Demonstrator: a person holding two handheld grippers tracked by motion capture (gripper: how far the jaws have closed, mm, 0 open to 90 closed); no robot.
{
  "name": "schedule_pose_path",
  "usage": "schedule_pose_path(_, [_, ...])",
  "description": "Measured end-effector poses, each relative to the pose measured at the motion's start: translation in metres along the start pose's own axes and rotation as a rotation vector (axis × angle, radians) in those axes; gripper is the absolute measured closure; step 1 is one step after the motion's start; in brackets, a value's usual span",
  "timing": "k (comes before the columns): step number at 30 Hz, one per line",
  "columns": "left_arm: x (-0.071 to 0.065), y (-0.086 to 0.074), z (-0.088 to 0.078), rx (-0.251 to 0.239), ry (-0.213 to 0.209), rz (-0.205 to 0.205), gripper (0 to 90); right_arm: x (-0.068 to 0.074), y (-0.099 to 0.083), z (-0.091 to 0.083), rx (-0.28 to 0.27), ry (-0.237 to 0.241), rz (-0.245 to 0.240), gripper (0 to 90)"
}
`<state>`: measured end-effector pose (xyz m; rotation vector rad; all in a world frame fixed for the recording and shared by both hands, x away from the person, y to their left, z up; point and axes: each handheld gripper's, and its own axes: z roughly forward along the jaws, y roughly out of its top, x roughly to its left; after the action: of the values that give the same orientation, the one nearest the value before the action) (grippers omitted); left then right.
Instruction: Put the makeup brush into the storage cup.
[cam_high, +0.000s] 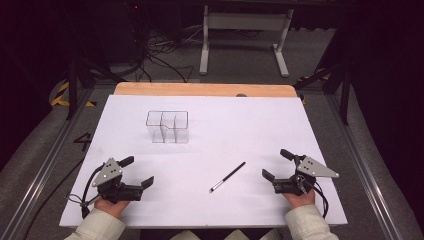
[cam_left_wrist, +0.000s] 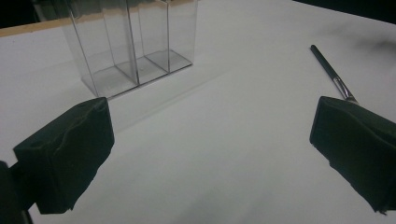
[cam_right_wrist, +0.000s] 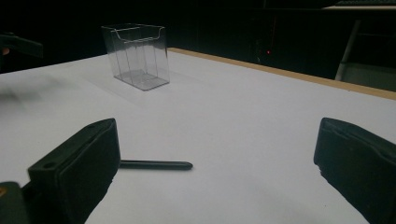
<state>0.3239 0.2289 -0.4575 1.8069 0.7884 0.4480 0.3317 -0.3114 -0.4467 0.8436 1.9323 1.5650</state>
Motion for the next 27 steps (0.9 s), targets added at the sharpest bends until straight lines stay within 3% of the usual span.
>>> schedule_pose_path(14, [0.0016,0.0003,-0.0022,-0.012,-0.004,-0.017,0.8,0.0008,0.0052,0.0011,-0.002,0.021,-0.006,0.0])
schedule_pose_path(19, [-0.0002,0.0019,-0.0025,-0.011,-0.004,0.016,0.9,0.0031,0.0052,0.0010,-0.004,0.031,0.005,0.0])
schedule_pose_path(24, [0.0009,0.0017,-0.0040,-0.022,-0.017,-0.004,1.0,0.0026,0.0053,0.0007,-0.012,0.031,0.007,0.0])
schedule_pose_path(27, [0.0015,0.0022,-0.0047,-0.031,-0.029,-0.016,0.9,0.0045,0.0091,0.0020,0.016,0.030,-0.013,0.2])
